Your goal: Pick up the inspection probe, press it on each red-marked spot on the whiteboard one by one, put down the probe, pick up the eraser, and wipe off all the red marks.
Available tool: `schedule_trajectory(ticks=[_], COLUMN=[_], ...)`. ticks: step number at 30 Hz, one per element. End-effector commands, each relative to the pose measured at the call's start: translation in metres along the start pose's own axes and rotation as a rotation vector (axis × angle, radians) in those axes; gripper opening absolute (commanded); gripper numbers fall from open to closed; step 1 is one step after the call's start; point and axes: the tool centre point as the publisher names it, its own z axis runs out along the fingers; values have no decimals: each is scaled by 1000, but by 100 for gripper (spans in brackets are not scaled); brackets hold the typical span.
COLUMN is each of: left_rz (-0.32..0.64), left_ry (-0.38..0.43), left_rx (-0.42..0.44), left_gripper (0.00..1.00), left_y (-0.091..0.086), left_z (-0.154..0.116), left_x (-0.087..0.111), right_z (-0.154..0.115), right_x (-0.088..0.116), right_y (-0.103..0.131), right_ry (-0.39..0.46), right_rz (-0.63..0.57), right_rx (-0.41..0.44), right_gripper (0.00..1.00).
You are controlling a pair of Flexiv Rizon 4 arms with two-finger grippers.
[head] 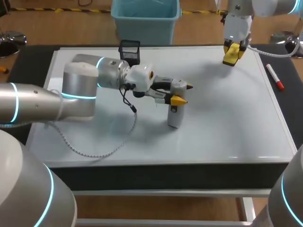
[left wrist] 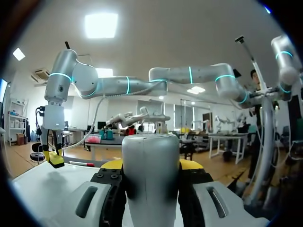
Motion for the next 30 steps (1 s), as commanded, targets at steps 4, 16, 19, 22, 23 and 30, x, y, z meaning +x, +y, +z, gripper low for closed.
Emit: schedule_trajectory(ticks=[4, 16, 19, 22, 23, 30], left_rz=[4, 13, 15, 20, 27, 77], left_ry=[8, 15, 15, 14, 12, -53], left_rx=[9, -4, -4, -3, -1, -19], left_gripper=[0, 0, 0, 0, 0, 0], left_y=[3, 2, 2, -2, -4, -30], left_z=[1, 1, 1, 1, 0, -25], left_x=[-2, -2, -2, -1, 0, -5], right_z=[-1, -1, -1, -1, -1, -1], right_x=[0, 0, 0, 0, 0, 0], right_y=[-1, -1, -1, -1, -1, -1], right_ry=[3, 3, 3, 3, 3, 3], right_rz=[-2, -2, -2, -2, -2, -2], right_rx=[-1, -1, -1, -1, -1, -1], right_gripper=[0, 0, 0, 0, 0, 0])
